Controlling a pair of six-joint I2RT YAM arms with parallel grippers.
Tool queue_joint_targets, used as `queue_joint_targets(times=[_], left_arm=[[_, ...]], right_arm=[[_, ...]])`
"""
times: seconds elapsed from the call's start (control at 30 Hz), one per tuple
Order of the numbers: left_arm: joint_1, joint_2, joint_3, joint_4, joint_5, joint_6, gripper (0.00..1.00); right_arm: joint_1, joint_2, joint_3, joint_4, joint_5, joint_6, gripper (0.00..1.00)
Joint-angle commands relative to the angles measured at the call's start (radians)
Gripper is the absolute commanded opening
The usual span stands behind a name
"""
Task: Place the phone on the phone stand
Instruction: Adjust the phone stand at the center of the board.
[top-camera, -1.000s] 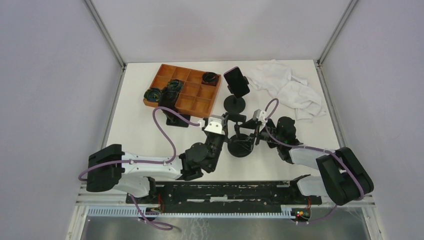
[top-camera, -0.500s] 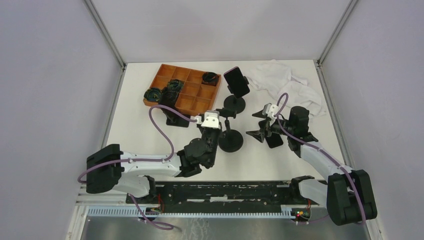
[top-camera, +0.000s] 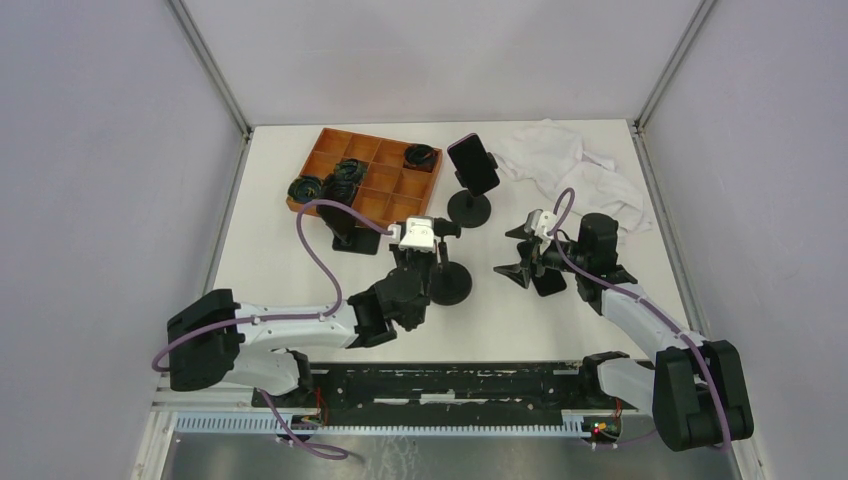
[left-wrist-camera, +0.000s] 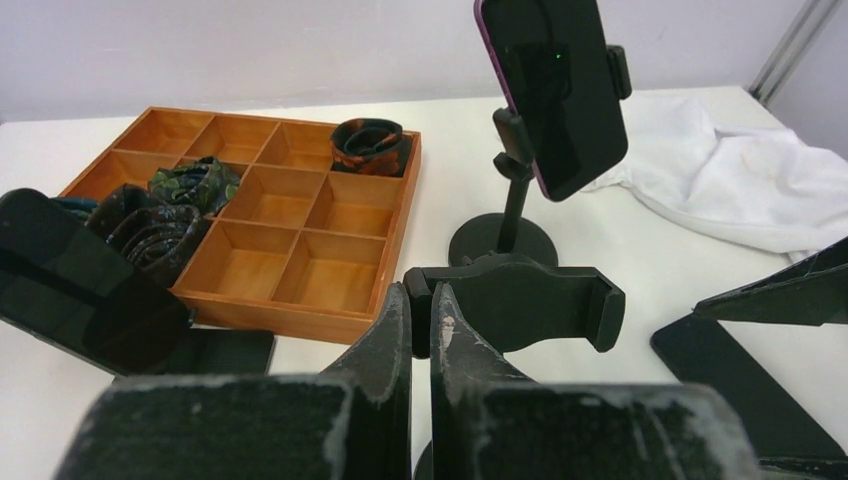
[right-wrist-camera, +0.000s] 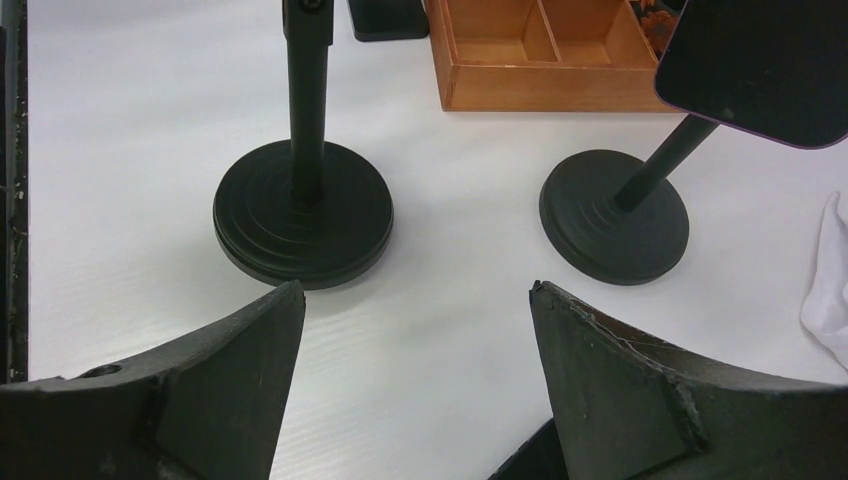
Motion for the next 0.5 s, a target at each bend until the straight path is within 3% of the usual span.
queue_joint_targets(times=[0.0, 0.27, 0.47], left_arm=[[0.012, -0.014, 0.050, -0.025, 0.004, -0.124, 0.02], [0.029, 0.005, 0.074, -0.115, 0.009, -0.195, 0.03], [0.044, 0.005, 0.083, -0.180, 0.026, -0.255, 0.10]], right_arm=[[-0.004, -0.005, 0.032, 0.004, -0.007, -0.020, 0.89], [-0.004, -0.008, 0.032, -0.001, -0.005, -0.024, 0.90], [-0.005, -0.006, 0.032, -0.004, -0.004, -0.027, 0.90]])
